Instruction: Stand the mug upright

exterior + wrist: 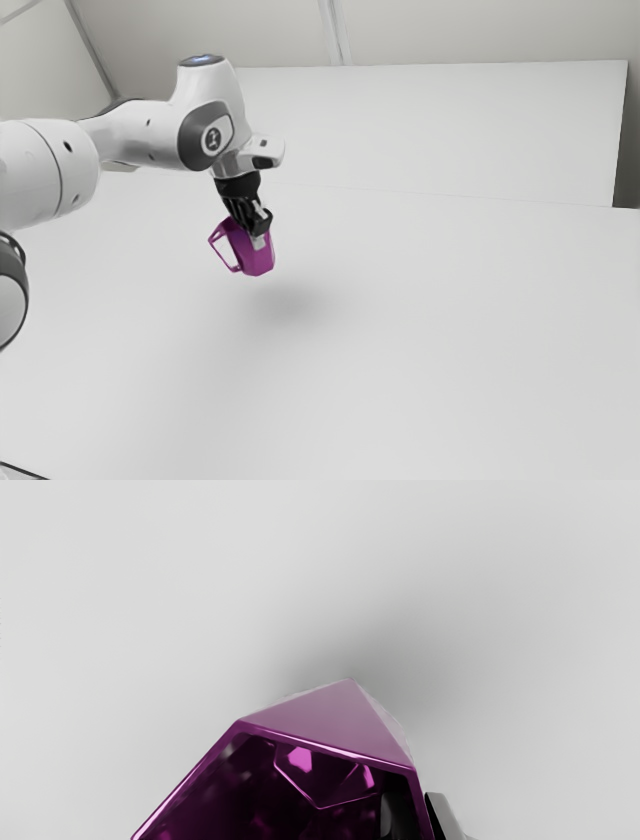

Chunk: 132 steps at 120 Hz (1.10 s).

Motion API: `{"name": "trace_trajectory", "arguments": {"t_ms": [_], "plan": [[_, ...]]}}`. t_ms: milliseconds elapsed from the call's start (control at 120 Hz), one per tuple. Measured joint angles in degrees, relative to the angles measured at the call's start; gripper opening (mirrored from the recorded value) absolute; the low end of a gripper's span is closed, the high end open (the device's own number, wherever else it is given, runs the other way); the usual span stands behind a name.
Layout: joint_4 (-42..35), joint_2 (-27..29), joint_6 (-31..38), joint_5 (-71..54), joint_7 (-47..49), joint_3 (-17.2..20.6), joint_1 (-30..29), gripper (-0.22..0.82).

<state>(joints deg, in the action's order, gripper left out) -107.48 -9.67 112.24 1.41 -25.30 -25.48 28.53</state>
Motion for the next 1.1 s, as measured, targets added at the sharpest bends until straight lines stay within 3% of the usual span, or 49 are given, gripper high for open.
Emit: {"name": "trace_trajectory", "arguments": {"t_ms": [292, 1100], "plan": [[-3.5, -0.5, 5.8, -5.5, 2.5, 0.8, -0.2, -0.18], [-5.4, -2.9, 10.9, -2.7, 9.1, 2.0, 0.5, -0.18]]}}
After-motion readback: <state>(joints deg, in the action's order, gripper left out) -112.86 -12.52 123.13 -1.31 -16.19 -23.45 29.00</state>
